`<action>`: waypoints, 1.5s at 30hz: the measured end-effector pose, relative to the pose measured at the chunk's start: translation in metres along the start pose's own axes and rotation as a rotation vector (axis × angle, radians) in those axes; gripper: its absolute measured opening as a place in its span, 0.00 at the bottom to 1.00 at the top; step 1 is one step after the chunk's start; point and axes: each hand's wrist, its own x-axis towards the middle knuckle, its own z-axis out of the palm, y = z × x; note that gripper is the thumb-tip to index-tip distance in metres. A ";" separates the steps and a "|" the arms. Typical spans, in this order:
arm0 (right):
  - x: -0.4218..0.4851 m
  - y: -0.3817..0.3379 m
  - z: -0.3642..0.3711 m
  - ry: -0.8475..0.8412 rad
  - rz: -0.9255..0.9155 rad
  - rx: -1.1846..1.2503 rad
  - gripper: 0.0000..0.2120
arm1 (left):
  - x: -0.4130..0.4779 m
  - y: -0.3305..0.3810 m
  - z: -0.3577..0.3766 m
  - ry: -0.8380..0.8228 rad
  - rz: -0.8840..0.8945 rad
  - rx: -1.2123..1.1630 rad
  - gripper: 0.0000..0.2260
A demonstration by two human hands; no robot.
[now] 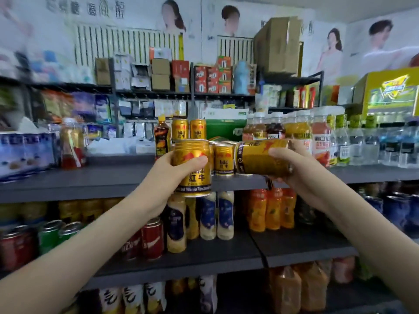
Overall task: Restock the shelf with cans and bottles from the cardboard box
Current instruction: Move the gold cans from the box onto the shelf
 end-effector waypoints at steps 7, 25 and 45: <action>0.128 -0.010 0.019 -0.017 -0.121 -0.213 0.23 | 0.091 0.026 -0.026 0.112 0.157 -0.002 0.17; 0.330 0.041 0.043 -0.096 -0.091 -0.610 0.33 | 0.201 -0.006 -0.047 0.305 0.146 0.108 0.22; 0.373 0.055 0.038 -0.400 -0.021 -0.772 0.34 | 0.244 -0.020 -0.020 0.288 0.114 0.162 0.10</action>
